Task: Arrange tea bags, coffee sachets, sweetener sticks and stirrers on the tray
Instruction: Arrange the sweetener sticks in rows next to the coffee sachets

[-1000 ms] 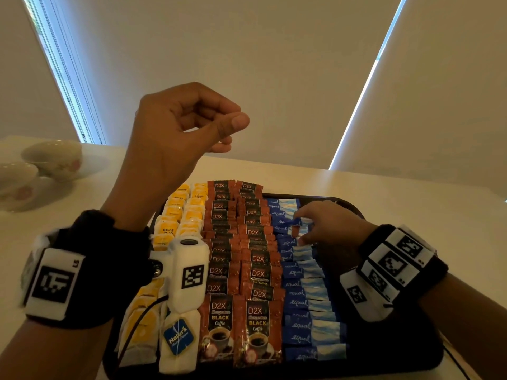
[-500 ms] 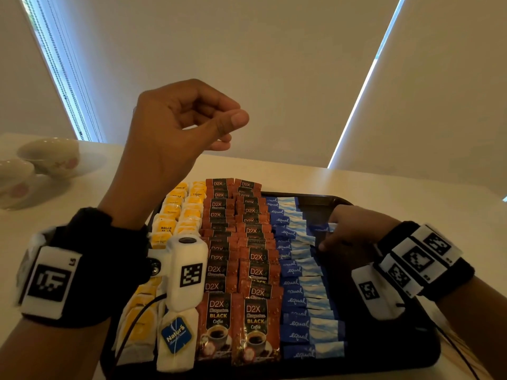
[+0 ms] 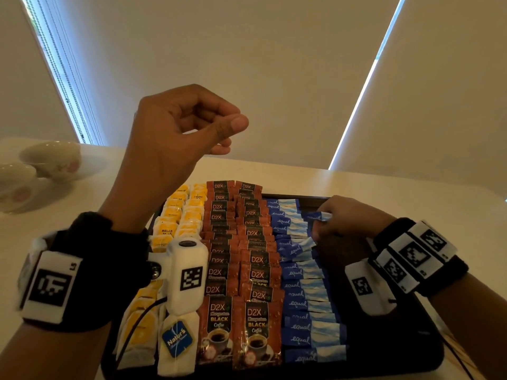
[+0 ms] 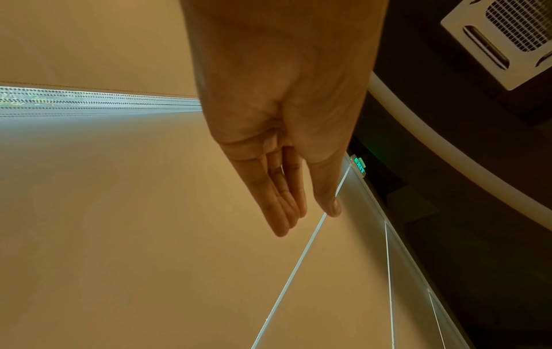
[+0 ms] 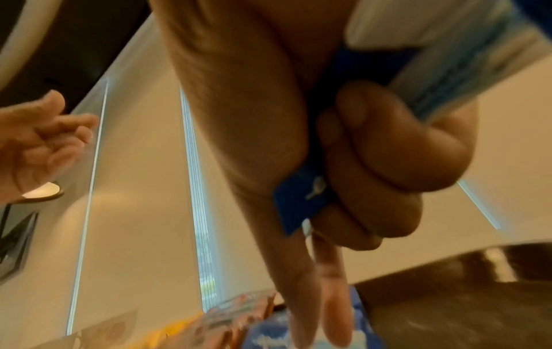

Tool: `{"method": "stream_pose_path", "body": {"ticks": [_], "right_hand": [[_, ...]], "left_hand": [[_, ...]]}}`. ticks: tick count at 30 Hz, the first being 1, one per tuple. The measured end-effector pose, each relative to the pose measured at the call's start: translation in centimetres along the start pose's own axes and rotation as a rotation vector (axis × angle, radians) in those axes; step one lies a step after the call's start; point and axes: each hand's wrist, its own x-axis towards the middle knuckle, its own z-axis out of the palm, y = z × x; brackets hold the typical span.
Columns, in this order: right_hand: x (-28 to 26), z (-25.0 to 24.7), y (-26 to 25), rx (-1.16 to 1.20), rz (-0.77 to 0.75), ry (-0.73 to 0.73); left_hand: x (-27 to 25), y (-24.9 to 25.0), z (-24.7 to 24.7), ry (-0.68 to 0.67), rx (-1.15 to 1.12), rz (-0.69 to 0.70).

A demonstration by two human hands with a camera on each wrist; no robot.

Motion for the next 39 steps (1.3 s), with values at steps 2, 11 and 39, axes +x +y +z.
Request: {"method": "stream_pose_path", "body": {"ticks": [2,11,39], "right_hand": [[-0.8,-0.6,-0.3,0.058,-0.029,0.059],[-6.3,-2.8,-2.6,0.698,-0.110,0.393],[-7.6,-0.6,-6.3,1.182,-0.221,0.049]], "left_hand": [[0.0,0.1,0.1,-0.014,-0.010,-0.005],[-0.9,0.8,2.5,-0.339,0.132,-0.091],[-1.0,2.1,1.6,-0.325,0.025,-0.009]]}}
